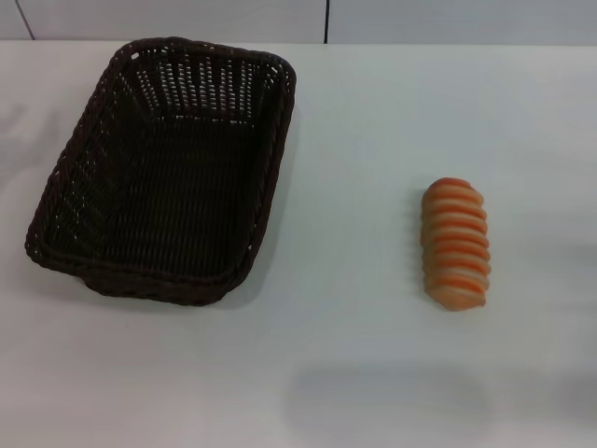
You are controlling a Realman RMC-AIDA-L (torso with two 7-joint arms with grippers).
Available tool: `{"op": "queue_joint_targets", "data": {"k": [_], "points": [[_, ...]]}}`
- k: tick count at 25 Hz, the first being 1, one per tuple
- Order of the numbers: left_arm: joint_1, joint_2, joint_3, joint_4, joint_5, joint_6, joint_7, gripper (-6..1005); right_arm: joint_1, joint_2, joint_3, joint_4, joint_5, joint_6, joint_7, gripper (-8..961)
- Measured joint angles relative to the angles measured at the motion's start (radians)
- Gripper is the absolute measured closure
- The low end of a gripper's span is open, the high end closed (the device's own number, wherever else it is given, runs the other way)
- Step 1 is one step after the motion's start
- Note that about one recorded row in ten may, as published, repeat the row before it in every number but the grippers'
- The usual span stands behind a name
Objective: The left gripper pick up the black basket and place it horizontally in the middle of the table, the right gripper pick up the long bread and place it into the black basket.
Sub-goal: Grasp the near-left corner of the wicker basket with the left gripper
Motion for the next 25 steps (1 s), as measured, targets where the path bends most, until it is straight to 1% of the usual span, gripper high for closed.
{"op": "queue_joint_targets", "data": {"k": [1,4,5,6,8,9,10,11,12,13,14,15,17,18,19,23,24,25], "points": [[0.000,0.000,0.000,0.000,0.000,0.000,0.000,333,0.000,0.000,0.000,0.000,0.000,0.000,0.000,245],[-0.009,-0.011,0.002,-0.158,0.189,0.006,-0.185,333,-0.003,0.001,0.000,0.005,0.000,-0.006,0.000,245],[-0.016,-0.018,0.012,-0.258,0.311,0.008,-0.299,333,-0.004,0.001,0.000,0.007,-0.001,-0.008,0.000,245],[-0.016,-0.018,0.012,-0.258,0.311,0.008,-0.299,333,-0.004,0.001,0.000,0.007,-0.001,-0.008,0.000,245],[-0.026,-0.020,0.034,-0.342,0.422,0.010,-0.407,333,-0.004,0.001,0.000,0.007,-0.002,-0.011,0.000,245],[-0.032,-0.020,0.059,-0.399,0.504,0.012,-0.477,333,-0.005,0.001,0.000,0.007,-0.002,-0.012,0.000,245],[-0.044,-0.019,0.099,-0.474,0.615,0.012,-0.565,333,-0.006,0.001,0.000,0.007,-0.003,-0.016,0.000,245],[-0.044,-0.019,0.099,-0.474,0.615,0.012,-0.565,333,-0.006,0.001,0.000,0.007,-0.003,-0.016,0.000,245],[-0.052,-0.019,0.123,-0.507,0.682,0.013,-0.610,333,-0.006,0.001,0.000,0.008,-0.004,-0.017,0.000,245],[-0.067,-0.019,0.164,-0.552,0.783,0.010,-0.667,333,-0.007,0.001,0.000,0.008,-0.004,-0.018,0.000,245],[-0.067,-0.019,0.164,-0.552,0.783,0.010,-0.667,333,-0.007,0.001,0.000,0.008,-0.004,-0.018,0.000,245],[-0.080,-0.019,0.191,-0.571,0.850,0.005,-0.702,333,-0.010,0.001,0.000,0.008,-0.005,-0.020,0.000,245],[-0.101,-0.019,0.230,-0.590,0.942,-0.009,-0.754,332,-0.011,0.001,0.000,0.009,-0.005,-0.021,0.000,245],[-0.121,-0.019,0.265,-0.602,1.025,-0.022,-0.801,332,-0.013,0.001,0.000,0.009,-0.005,-0.028,0.000,245],[-0.121,-0.019,0.265,-0.602,1.025,-0.022,-0.801,332,-0.013,0.001,0.000,0.009,-0.005,-0.028,0.000,245],[-0.172,-0.022,0.356,-0.617,1.203,-0.068,-0.908,332,-0.017,0.001,0.000,0.011,-0.006,-0.044,0.000,245],[-0.172,-0.022,0.356,-0.617,1.203,-0.068,-0.908,332,-0.017,0.001,0.000,0.011,-0.006,-0.044,0.000,245],[-0.179,-0.023,0.374,-0.615,1.218,-0.078,-0.921,332,-0.017,0.001,0.000,0.011,-0.007,-0.045,0.000,245]]}}
